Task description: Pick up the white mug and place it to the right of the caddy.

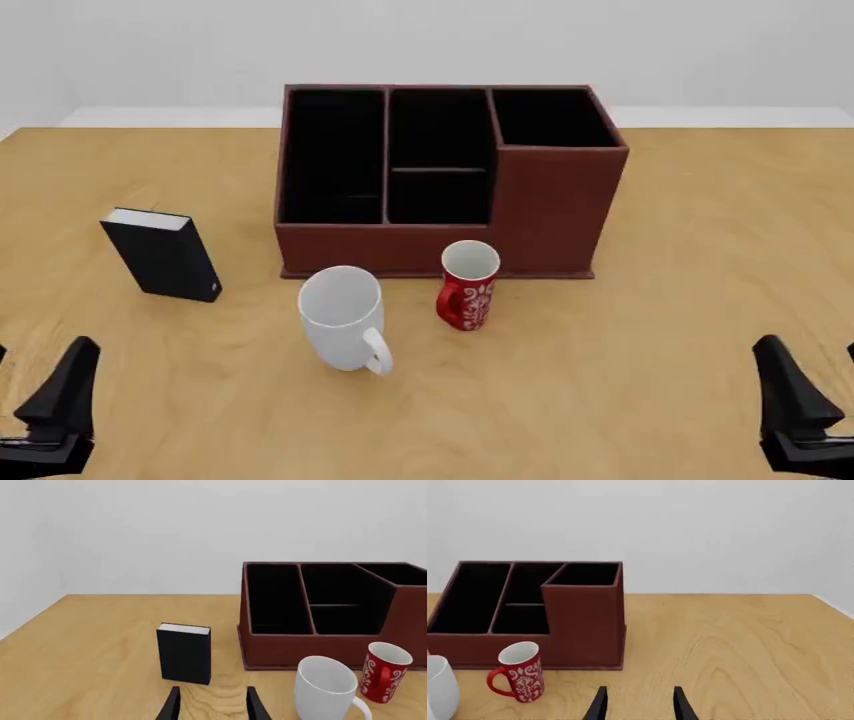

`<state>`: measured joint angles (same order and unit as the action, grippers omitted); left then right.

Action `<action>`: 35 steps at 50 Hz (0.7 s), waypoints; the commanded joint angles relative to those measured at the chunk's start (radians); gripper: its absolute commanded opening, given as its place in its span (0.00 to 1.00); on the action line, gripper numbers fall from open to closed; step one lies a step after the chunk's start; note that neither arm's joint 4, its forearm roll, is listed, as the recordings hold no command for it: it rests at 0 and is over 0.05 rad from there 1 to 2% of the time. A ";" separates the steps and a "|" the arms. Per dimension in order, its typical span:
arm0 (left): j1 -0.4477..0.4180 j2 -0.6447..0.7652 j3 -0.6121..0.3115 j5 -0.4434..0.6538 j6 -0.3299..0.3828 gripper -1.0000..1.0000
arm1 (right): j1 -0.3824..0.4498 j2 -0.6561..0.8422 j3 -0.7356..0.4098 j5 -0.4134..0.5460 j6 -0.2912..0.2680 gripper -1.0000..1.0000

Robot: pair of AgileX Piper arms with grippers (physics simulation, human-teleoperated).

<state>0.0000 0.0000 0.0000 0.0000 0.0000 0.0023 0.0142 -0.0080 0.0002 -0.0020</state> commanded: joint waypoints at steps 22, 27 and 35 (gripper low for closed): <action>0.000 0.000 0.000 0.000 0.000 1.00 | 0.095 -0.011 -0.120 0.091 -0.033 1.00; 0.000 0.000 0.000 0.000 0.000 1.00 | 0.131 -0.009 -0.158 0.115 -0.072 1.00; 0.000 0.000 0.000 0.000 0.000 1.00 | 0.185 -0.006 -0.334 0.258 -0.136 1.00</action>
<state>0.0000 0.0000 0.0000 0.0000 0.0000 0.1307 0.0123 -0.1829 0.1255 -0.0789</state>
